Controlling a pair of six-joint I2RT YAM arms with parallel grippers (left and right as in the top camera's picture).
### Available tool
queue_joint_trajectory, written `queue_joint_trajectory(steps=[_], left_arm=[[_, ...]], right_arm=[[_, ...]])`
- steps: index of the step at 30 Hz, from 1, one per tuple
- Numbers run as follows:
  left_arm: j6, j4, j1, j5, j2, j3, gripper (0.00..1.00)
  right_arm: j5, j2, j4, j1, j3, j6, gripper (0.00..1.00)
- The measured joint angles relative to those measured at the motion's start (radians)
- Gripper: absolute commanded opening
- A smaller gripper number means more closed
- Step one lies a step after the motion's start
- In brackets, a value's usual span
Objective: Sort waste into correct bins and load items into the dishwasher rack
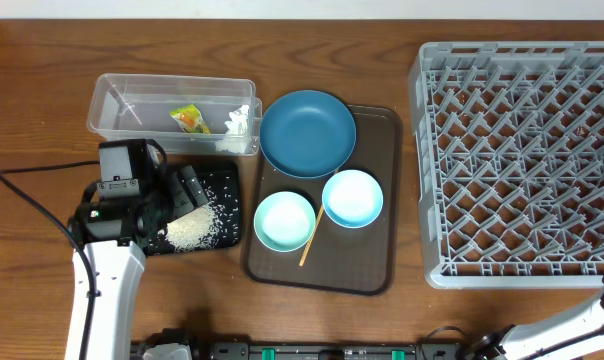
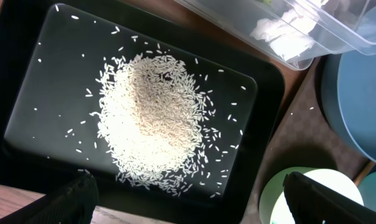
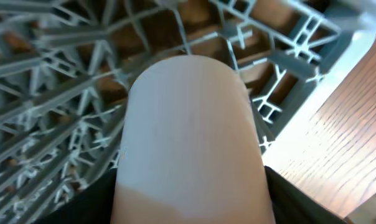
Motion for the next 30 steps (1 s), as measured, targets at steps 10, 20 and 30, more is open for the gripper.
queue_joint_trajectory(steps=[10, 20, 30], left_arm=[[0.000, 0.000, 0.000, 0.000, 0.000, 0.000, 0.97], [0.000, 0.000, 0.000, 0.000, 0.000, 0.000, 0.97], [0.000, 0.000, 0.000, 0.000, 0.000, 0.000, 0.97]], right_arm=[[-0.007, 0.000, -0.017, 0.000, 0.023, -0.005, 0.68], [-0.009, 0.000, -0.017, 0.000, 0.023, -0.005, 0.64], [-0.139, -0.002, -0.017, 0.001, 0.023, -0.072, 0.26]])
